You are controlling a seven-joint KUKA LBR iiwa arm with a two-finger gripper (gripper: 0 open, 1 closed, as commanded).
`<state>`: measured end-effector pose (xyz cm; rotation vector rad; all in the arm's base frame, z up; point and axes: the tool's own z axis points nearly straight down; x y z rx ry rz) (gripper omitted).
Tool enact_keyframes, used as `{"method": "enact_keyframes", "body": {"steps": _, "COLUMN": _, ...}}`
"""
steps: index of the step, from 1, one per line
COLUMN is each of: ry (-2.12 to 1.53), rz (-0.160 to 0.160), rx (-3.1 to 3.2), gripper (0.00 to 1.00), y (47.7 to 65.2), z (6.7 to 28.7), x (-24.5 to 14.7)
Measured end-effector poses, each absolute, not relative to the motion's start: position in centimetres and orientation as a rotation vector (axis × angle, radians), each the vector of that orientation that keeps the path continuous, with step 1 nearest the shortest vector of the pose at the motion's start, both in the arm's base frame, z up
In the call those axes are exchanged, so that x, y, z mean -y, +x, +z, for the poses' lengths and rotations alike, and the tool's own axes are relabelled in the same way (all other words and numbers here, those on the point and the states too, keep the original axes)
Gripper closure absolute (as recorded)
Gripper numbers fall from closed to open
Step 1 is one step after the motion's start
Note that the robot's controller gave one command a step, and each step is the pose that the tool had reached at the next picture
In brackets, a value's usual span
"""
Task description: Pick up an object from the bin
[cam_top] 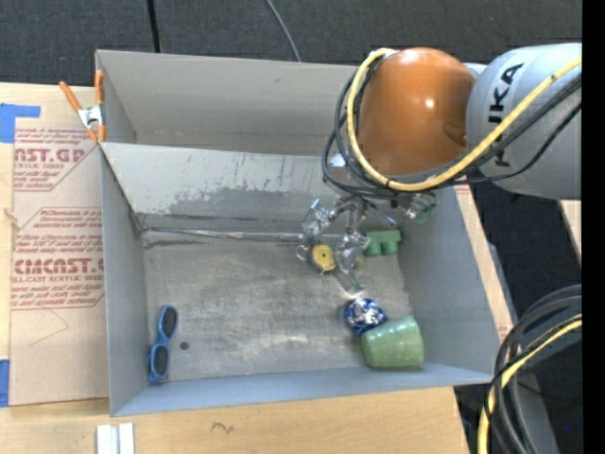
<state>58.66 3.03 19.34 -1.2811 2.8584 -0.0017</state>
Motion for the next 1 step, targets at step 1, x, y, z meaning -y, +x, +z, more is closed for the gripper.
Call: {"method": "enact_keyframes", "body": {"steps": 1, "ry": -1.271, "rz": 0.000, "rx": -2.866, "gripper": 1.00, "y": 57.52, "z": 22.92, "x": -4.23}}
